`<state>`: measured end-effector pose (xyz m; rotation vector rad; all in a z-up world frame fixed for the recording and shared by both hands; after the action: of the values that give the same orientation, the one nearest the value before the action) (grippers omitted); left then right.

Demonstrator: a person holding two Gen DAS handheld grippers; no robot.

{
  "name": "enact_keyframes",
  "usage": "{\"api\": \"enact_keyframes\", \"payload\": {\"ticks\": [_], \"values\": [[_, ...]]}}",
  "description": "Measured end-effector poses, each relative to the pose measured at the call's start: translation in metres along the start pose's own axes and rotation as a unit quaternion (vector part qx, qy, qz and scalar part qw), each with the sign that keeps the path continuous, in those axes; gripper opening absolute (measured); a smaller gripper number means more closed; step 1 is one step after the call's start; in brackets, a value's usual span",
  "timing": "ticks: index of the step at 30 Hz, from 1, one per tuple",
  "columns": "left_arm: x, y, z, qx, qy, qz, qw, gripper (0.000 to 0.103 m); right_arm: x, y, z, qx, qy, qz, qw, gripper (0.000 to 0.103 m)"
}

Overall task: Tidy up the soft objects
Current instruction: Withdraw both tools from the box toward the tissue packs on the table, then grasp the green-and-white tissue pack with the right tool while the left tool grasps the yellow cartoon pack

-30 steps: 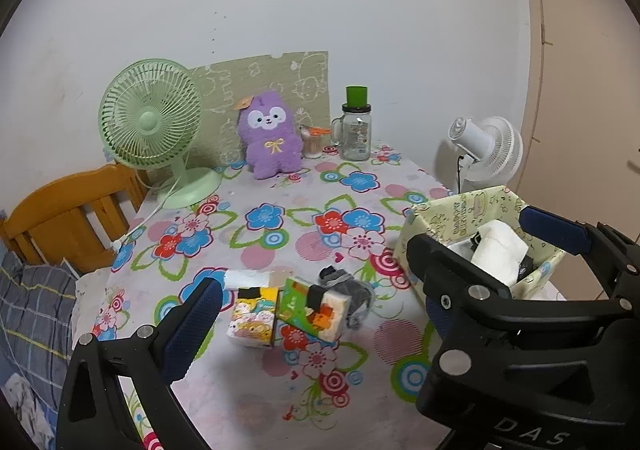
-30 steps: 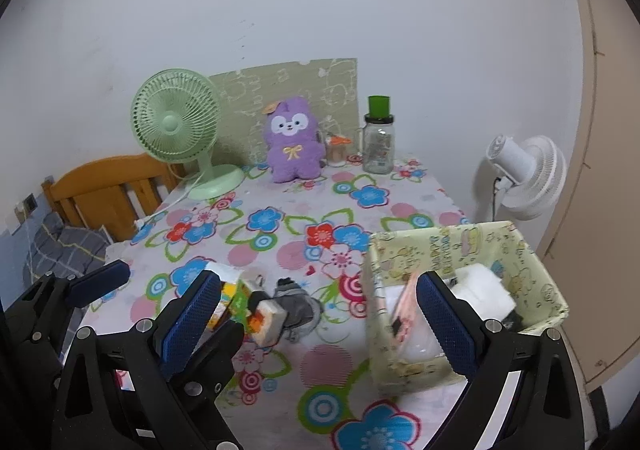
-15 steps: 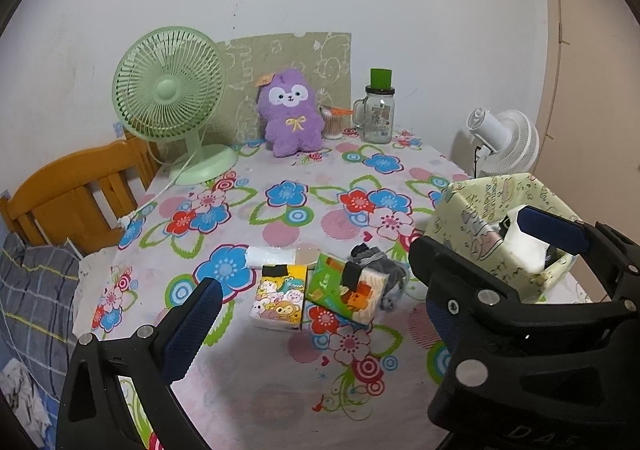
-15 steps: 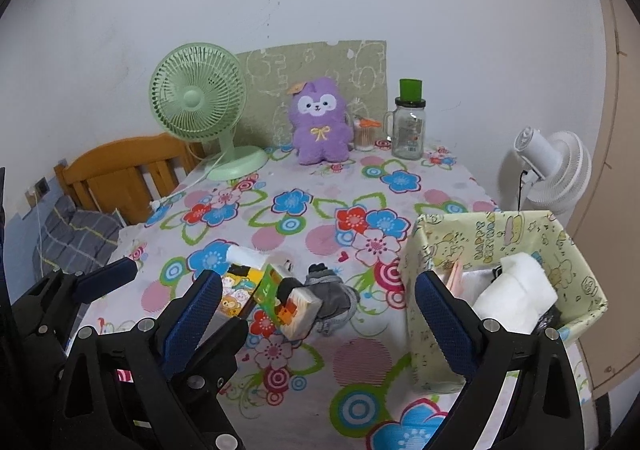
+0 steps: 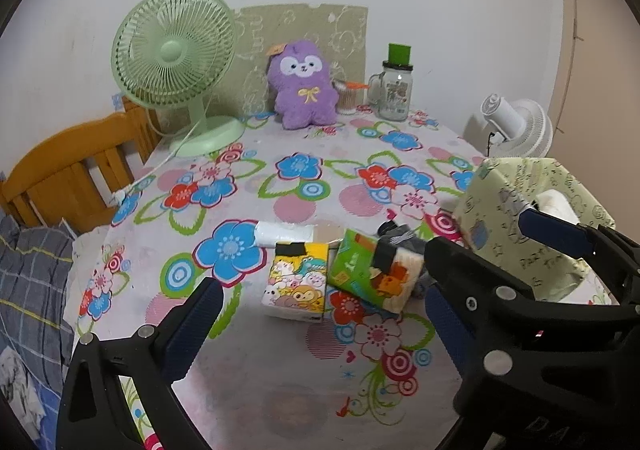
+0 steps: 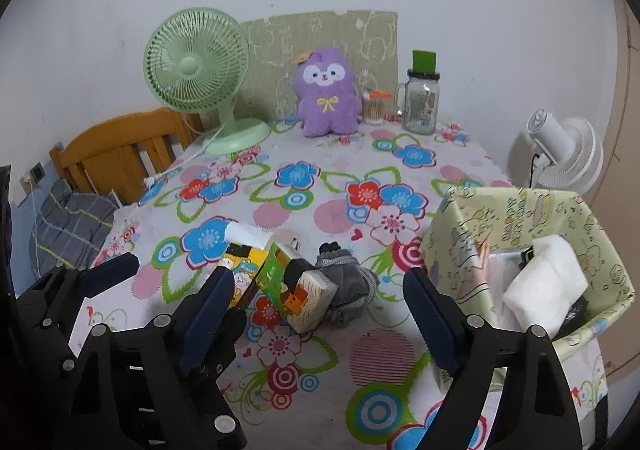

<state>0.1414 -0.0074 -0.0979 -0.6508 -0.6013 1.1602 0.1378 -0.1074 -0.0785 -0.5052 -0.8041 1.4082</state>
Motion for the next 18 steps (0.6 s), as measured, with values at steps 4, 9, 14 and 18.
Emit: {"api": "enact_keyframes", "payload": {"ticks": [4,9,14,18], "values": [[0.007,0.005,-0.013,0.014,0.0,0.006,0.9999,0.1,0.001,0.003,-0.012,0.011,0.0,0.002,1.0,0.086],[0.011,0.007,-0.025,0.027,-0.006,0.005,0.9996,0.099,0.001,0.005,-0.024,0.022,0.0,0.002,1.0,0.086],[0.015,0.011,-0.038,0.04,-0.011,0.008,0.9991,0.098,0.002,0.008,-0.041,0.037,0.002,0.005,0.999,0.084],[0.018,0.012,-0.05,0.052,-0.014,0.009,0.9985,0.095,0.002,0.01,-0.051,0.046,0.002,0.002,0.999,0.083]]}}
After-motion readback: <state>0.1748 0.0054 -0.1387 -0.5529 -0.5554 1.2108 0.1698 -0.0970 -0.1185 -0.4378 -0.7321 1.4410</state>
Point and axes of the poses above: each gripper's, at about its wrist camera, not at the fingertips, and z roughly against the way its jaws point, x to its left, y to its underside, the point moved 7 cm from there along -z, roughly the way its jaws point, and after that the axes turned 8 degrees about -z, right-handed, at the moved point
